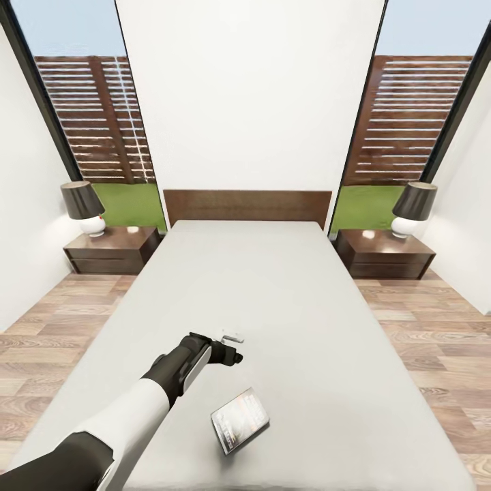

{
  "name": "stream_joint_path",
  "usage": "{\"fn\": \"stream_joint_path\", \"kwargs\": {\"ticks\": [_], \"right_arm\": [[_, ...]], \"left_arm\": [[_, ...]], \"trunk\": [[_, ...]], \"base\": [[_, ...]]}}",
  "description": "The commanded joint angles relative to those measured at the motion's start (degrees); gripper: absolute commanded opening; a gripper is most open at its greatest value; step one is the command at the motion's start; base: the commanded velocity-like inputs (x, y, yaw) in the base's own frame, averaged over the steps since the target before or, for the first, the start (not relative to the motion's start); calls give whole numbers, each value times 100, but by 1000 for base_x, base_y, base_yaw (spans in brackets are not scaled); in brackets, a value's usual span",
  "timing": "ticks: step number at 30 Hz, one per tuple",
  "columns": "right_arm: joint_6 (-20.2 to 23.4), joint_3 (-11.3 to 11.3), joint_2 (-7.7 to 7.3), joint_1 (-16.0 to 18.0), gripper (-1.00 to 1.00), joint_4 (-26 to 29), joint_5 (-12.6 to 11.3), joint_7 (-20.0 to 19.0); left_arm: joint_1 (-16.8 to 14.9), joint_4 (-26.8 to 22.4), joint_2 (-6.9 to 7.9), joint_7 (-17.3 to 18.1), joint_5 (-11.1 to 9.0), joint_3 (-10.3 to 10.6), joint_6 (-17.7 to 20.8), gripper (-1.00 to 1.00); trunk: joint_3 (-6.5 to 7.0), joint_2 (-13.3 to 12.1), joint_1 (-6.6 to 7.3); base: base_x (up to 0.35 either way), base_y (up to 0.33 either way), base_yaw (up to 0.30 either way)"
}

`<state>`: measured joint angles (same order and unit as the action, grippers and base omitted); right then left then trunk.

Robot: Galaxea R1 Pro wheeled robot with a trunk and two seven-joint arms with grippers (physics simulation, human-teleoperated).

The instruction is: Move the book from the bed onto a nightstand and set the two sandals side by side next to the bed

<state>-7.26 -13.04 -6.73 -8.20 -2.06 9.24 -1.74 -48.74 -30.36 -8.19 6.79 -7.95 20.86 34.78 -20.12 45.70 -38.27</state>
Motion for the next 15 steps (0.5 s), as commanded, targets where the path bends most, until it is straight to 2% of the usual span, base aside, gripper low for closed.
{"fn": "stream_joint_path", "kwargs": {"ticks": [1,15], "right_arm": [[-34,-50,2,3,100,-12,52,-15],[-33,-50,27,3,100,-13,52,-17]], "left_arm": [[-4,-5,3,-20,-58,23,28,100],[-4,-5,6,-20,-58,23,28,100]], "trunk": [[13,-37,21],[264,-598,329]], "base": [[0,0,0],[0,0,0]]}}
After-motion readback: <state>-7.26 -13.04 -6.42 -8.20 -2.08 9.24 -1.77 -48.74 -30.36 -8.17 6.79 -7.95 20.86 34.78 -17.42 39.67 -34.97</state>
